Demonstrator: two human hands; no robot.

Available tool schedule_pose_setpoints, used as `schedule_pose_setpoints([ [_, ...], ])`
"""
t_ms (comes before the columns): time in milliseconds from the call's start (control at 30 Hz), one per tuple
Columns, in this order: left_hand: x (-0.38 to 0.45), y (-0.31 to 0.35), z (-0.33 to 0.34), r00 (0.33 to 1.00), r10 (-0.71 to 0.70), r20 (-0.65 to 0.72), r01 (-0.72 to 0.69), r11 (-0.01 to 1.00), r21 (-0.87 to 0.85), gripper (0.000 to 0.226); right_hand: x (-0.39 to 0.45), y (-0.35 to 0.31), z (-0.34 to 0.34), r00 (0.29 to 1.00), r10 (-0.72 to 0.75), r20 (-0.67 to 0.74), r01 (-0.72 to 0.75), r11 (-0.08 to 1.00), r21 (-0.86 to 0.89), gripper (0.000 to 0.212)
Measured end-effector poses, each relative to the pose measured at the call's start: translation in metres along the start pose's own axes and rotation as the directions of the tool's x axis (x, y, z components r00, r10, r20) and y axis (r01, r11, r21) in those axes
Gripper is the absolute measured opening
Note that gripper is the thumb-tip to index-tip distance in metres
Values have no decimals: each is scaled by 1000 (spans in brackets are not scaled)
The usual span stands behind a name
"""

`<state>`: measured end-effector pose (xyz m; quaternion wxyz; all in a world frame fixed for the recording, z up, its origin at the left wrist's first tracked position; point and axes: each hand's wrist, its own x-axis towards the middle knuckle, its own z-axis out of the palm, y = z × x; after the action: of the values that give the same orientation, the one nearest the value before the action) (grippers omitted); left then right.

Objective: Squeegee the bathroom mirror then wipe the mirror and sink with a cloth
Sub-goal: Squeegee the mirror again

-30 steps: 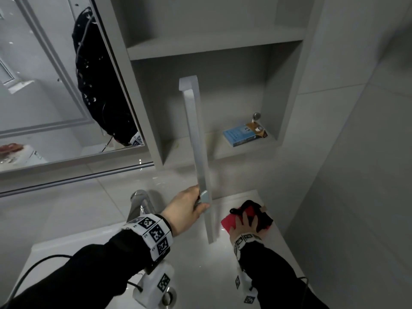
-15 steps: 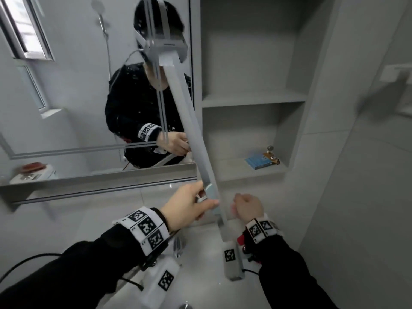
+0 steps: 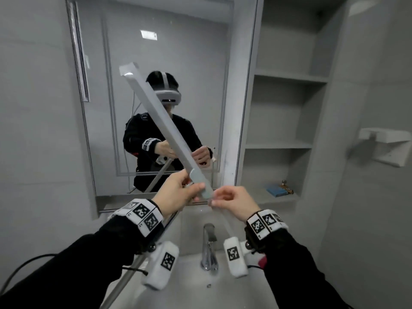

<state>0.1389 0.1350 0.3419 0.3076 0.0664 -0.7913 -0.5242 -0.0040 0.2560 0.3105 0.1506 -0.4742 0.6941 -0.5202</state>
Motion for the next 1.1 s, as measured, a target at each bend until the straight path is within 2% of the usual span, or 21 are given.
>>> schedule_pose_setpoints([
  [100,-11,13,-17,999,26,-36,-26,1000,-2,7,-3,-30,10,996,-60,-69,55,995,-78,16],
  [267,-21,34,-39,991,83,-109,-84,996,-6,8,-6,-69,20,983,-111,-146,91,986,-139,24],
  [400,-25,47,-54,985,128,-114,-128,992,9,8,-6,-93,25,972,-146,-182,124,984,-130,21],
  [567,-26,61,-70,997,76,-28,-79,987,-141,24,-2,-127,21,946,-237,-221,186,956,-225,18],
  [700,-18,70,-76,994,88,-63,-99,973,-209,26,0,-149,20,927,-265,-266,185,939,-289,17],
  [800,-8,82,-85,988,84,-128,-117,955,-273,25,3,-149,22,849,-326,-416,132,893,-429,35],
  [867,-2,91,-91,985,75,-157,-125,933,-338,26,1,-145,30,764,-327,-556,111,916,-387,34],
  [900,2,96,-93,983,77,-164,-133,920,-370,27,0,-143,35,743,-304,-596,110,934,-340,30],
  [933,4,102,-94,983,85,-163,-146,902,-406,29,-1,-142,40,755,-271,-597,106,949,-296,23],
  [1000,10,113,-94,983,116,-145,-173,855,-489,35,-1,-139,52,837,-203,-507,100,970,-224,14],
  [1100,24,124,-93,982,115,-152,-182,807,-561,37,-1,-142,68,950,-68,-304,100,991,92,19],
])
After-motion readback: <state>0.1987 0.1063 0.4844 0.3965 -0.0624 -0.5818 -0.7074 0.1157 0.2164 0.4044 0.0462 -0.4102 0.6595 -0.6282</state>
